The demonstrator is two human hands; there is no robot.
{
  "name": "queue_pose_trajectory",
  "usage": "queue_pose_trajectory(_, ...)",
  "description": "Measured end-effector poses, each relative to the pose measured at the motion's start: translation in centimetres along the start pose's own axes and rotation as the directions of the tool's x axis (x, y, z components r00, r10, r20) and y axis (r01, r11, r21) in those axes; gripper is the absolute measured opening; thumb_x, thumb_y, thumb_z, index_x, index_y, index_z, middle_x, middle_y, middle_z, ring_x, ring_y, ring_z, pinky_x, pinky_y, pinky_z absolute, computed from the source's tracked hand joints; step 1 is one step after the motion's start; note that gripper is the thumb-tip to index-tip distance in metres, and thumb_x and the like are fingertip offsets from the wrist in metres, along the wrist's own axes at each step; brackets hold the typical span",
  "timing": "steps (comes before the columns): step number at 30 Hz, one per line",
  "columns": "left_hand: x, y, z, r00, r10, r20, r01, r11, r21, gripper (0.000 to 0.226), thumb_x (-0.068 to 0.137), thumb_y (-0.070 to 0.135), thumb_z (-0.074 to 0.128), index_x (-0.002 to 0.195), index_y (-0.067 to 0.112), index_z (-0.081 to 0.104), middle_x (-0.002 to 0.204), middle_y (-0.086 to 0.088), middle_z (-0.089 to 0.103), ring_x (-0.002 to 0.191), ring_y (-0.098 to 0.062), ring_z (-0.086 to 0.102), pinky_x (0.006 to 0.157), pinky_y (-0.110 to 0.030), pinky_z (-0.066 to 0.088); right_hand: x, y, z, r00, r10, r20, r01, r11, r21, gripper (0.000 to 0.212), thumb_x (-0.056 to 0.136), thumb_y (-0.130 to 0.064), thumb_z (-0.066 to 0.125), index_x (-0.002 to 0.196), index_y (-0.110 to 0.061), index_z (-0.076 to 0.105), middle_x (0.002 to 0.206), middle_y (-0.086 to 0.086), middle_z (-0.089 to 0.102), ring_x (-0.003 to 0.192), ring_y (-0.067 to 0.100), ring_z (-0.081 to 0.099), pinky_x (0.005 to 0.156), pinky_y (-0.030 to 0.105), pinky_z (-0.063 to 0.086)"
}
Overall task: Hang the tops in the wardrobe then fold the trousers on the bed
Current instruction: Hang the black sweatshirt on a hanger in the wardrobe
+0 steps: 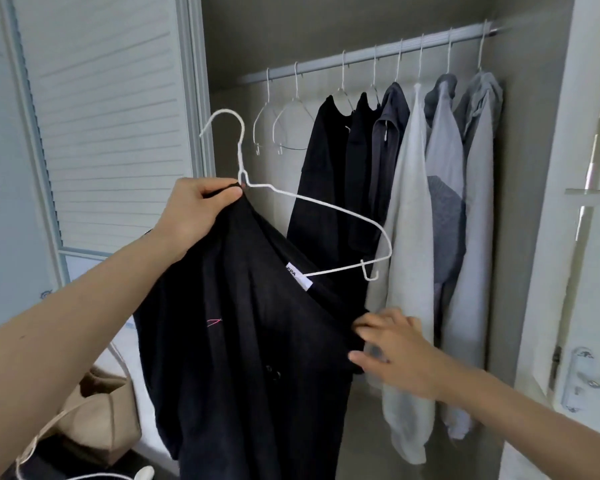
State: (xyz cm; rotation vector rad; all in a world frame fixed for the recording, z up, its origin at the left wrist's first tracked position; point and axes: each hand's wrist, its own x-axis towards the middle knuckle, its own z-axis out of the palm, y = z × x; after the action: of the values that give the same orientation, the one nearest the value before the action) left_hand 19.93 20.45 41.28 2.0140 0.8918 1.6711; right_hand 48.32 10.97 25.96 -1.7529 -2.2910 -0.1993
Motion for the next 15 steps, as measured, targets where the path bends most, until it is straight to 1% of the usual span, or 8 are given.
queue_pose_trajectory(2, -0.3, -1.0, -1.1, 0.999, -0.033, 0.014, 0.032, 0.999, 0.038, 0.019, 0.092, 0.019, 0.066, 0.086, 0.036, 0.073, 0.087, 0.019, 0.074, 0.085, 0.005, 0.066, 0.088, -0.022, 0.051, 0.2, 1.9, -1.2, 0.999, 0.02, -0.048, -0.014, 0.992, 0.127, 0.059, 0.087, -0.07, 0.03, 0.121, -0.031, 0.058, 0.124, -0.021, 0.049, 0.115, 0.013, 0.042, 0.101, 0.04, 0.035)
queue_pose_trajectory(4, -0.7, -1.9, -1.8, 0.998, -0.045, 0.035, 0.041, 0.992, 0.117, 0.016, 0.092, 0.021, 0.066, 0.089, 0.036, 0.073, 0.088, 0.023, 0.073, 0.085, 0.009, 0.065, 0.087, -0.018, 0.048, 0.7, 3.2, -2.3, 0.992, 0.006, -0.129, 0.024, 0.973, 0.23, 0.063, 0.086, -0.072, 0.032, 0.116, -0.026, 0.063, 0.112, -0.016, 0.058, 0.105, 0.01, 0.055, 0.095, 0.038, 0.044)
queue_pose_trajectory(5, -0.8, -2.2, -2.0, 0.998, -0.047, 0.045, 0.04, 0.987, 0.154, 0.014, 0.092, 0.023, 0.066, 0.093, 0.034, 0.074, 0.092, 0.021, 0.073, 0.088, 0.007, 0.065, 0.088, -0.019, 0.048, 1.0, 3.3, -3.0, 0.985, -0.007, -0.17, 0.048, 0.971, 0.235, 0.056, 0.088, -0.066, 0.038, 0.112, -0.022, 0.064, 0.107, -0.011, 0.06, 0.1, 0.009, 0.058, 0.092, 0.035, 0.046)
queue_pose_trajectory(7, -1.0, -2.8, -2.2, 0.998, -0.046, 0.05, 0.035, 0.977, 0.21, 0.013, 0.092, 0.025, 0.066, 0.101, 0.031, 0.074, 0.101, 0.016, 0.072, 0.097, 0.002, 0.065, 0.094, -0.023, 0.048, 1.9, 3.1, -4.1, 0.971, -0.038, -0.238, 0.091, 0.971, 0.219, 0.03, 0.093, -0.04, 0.051, 0.103, -0.015, 0.065, 0.098, -0.002, 0.061, 0.089, 0.006, 0.057, 0.083, 0.027, 0.046)
queue_pose_trajectory(9, -1.0, -3.0, -2.0, 0.997, -0.046, 0.064, 0.03, 0.974, 0.225, 0.015, 0.092, 0.027, 0.066, 0.104, 0.032, 0.074, 0.103, 0.017, 0.071, 0.1, 0.001, 0.064, 0.097, -0.025, 0.047, 2.8, 2.2, -5.5, 0.948, -0.04, -0.316, 0.127, 0.957, 0.259, 0.009, 0.094, -0.02, 0.055, 0.092, -0.015, 0.062, 0.087, 0.001, 0.059, 0.078, 0.008, 0.055, 0.073, 0.025, 0.042)
queue_pose_trajectory(12, -1.3, -2.5, -0.6, 0.991, -0.012, 0.134, -0.018, 0.976, 0.219, 0.018, 0.092, 0.025, 0.066, 0.107, 0.028, 0.075, 0.106, 0.018, 0.071, 0.102, 0.002, 0.064, 0.098, -0.025, 0.048, 4.2, -0.3, -7.4, 0.93, 0.015, -0.368, 0.138, 0.912, 0.387, 0.018, 0.096, -0.012, 0.047, 0.083, -0.022, 0.054, 0.076, -0.001, 0.054, 0.068, 0.004, 0.05, 0.064, 0.021, 0.038)
queue_pose_trajectory(13, -1.5, -2.2, 0.2, 0.986, 0.008, 0.167, -0.043, 0.978, 0.205, 0.02, 0.092, 0.024, 0.066, 0.11, 0.025, 0.075, 0.108, 0.016, 0.071, 0.104, 0.001, 0.064, 0.099, -0.026, 0.048, 4.8, -1.1, -7.6, 0.922, 0.032, -0.386, 0.14, 0.901, 0.41, 0.018, 0.097, -0.011, 0.044, 0.085, -0.02, 0.054, 0.077, 0.002, 0.055, 0.068, 0.007, 0.051, 0.062, 0.024, 0.04)
queue_pose_trajectory(15, -1.9, -1.7, 1.4, 0.972, 0.064, 0.225, -0.112, 0.971, 0.209, 0.022, 0.093, 0.024, 0.064, 0.112, 0.023, 0.074, 0.11, 0.015, 0.071, 0.105, 0.001, 0.063, 0.098, -0.023, 0.046, 5.8, -2.3, -7.9, 0.907, 0.089, -0.411, 0.129, 0.87, 0.475, 0.019, 0.098, -0.009, 0.037, 0.089, -0.015, 0.053, 0.081, 0.014, 0.058, 0.069, 0.022, 0.053, 0.063, 0.034, 0.045)
